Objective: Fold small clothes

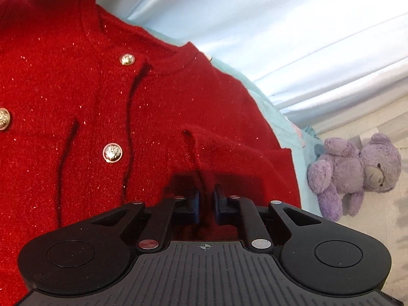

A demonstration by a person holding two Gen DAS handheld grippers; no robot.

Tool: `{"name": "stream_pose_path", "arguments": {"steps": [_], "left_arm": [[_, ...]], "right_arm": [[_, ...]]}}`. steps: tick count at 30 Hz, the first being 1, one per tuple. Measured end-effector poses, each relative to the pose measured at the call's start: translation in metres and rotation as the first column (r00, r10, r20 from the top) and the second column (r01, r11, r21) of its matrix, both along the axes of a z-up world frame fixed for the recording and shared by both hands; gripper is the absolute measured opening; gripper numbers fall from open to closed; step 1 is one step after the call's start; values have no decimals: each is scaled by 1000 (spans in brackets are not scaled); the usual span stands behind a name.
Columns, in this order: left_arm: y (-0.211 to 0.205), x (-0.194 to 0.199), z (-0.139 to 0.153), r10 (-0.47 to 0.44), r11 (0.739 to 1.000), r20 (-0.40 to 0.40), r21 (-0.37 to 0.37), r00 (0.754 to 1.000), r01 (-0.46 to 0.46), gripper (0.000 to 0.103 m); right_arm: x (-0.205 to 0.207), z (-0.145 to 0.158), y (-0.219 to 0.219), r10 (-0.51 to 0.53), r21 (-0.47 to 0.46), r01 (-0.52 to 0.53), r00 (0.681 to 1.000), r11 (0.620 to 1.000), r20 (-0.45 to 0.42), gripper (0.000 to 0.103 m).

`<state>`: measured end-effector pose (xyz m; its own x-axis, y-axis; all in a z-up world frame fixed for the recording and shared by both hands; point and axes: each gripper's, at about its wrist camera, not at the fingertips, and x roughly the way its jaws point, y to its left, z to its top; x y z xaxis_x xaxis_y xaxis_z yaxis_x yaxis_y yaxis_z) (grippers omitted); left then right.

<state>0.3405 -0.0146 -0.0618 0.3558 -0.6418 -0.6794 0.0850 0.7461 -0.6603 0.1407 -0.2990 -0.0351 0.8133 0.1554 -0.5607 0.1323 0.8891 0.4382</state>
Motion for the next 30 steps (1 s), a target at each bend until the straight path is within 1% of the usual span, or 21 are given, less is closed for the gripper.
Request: {"name": "stream_pose_path", "arguments": {"steps": [2, 5, 8, 11, 13, 16, 18, 19, 21, 23, 26, 28, 30], "left_arm": [[9, -5, 17, -1, 1000, 38, -4, 999, 2, 12], [27, -15, 46, 8, 999, 126, 35, 992, -12, 12], [56, -23, 68, 44, 996, 194, 71, 980, -59, 12], [87, -28, 78, 95, 980, 247, 147, 964, -134, 12], [108, -29, 74, 144, 962, 251, 192, 957, -195, 12], [135, -31, 60, 209, 920, 253, 277, 944, -278, 12], [149, -32, 48, 241, 893, 244, 323, 939, -313, 12], [155, -31, 43, 255, 887, 232, 330, 939, -323, 12], [169, -27, 31, 281, 889, 200, 314, 939, -333, 13], [174, -24, 19, 293, 897, 164, 294, 942, -330, 13], [175, -24, 4, 290, 905, 156, 277, 944, -323, 15], [175, -22, -2, 292, 911, 146, 260, 945, -321, 26], [172, -16, -9, 284, 923, 129, 230, 950, -307, 32]], "right_arm": [[1, 1, 1, 4, -5, -4, 1000, 1000, 5, 46], [4, 2, -2, -2, 16, 2, 1000, 1000, 5, 46], [8, 1, -5, -2, 72, 1, 1000, 997, 14, 46], [12, 2, -5, 4, 105, -7, 1000, 994, 29, 46], [16, 2, -3, 12, 114, -16, 999, 993, 36, 46], [24, -1, -2, 19, 144, -24, 999, 989, 36, 46], [29, -5, -3, 13, 188, -18, 1000, 982, 26, 46], [34, -8, -5, 13, 226, -16, 1000, 974, 19, 46], [40, -14, -8, 7, 290, -8, 1000, 957, 5, 46], [47, -21, -9, -2, 347, 4, 1000, 938, -7, 46], [57, -30, -11, -14, 399, 23, 1000, 917, -25, 46], [63, -35, -12, -18, 429, 32, 999, 902, -36, 46], [69, -41, -16, -26, 452, 46, 998, 891, -50, 46]]}}
